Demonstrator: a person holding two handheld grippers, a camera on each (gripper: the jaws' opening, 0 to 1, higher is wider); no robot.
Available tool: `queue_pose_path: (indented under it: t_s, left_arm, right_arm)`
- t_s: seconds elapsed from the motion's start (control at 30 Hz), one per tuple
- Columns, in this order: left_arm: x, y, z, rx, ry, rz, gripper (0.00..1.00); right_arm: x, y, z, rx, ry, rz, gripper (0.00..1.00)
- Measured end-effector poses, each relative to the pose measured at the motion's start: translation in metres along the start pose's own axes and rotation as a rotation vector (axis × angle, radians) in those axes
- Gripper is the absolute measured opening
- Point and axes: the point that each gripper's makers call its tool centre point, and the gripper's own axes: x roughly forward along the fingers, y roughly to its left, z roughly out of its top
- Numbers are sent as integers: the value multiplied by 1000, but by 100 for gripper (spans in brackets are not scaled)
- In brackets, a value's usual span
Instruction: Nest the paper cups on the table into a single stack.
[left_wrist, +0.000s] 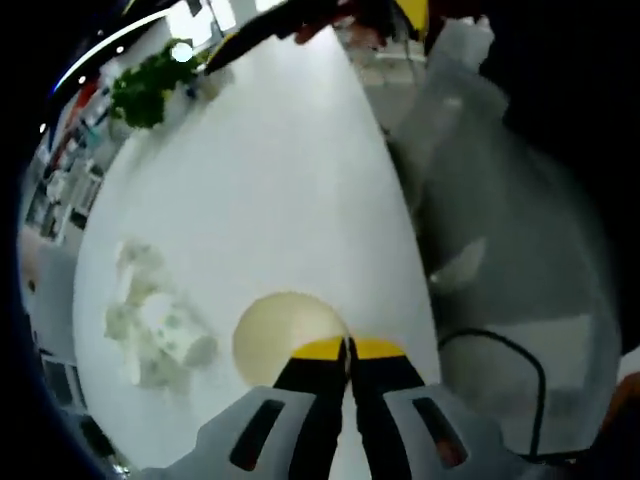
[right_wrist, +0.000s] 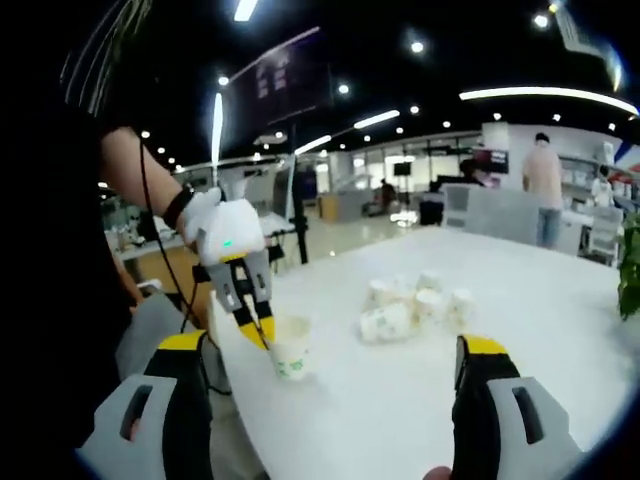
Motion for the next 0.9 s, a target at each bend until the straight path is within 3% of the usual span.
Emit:
queue_pose_path:
  t_s: [0.13,0.5,0.83,0.9]
  left_arm:
    - [3,-2,7,-9,-31,5,0]
    - [20,-2,6,-33,-22,14,0]
    - [22,4,7,10,-10,18,0]
    - [21,6,8,-13,-19,22,0]
  right_arm:
    - [-2,2,-3,4,9,-4,100]
    - [-5,7,-7,38,13,-7,100]
    - [-4,6,-6,43,10,-8,100]
    - [-3,6,-6,41,11,-7,100]
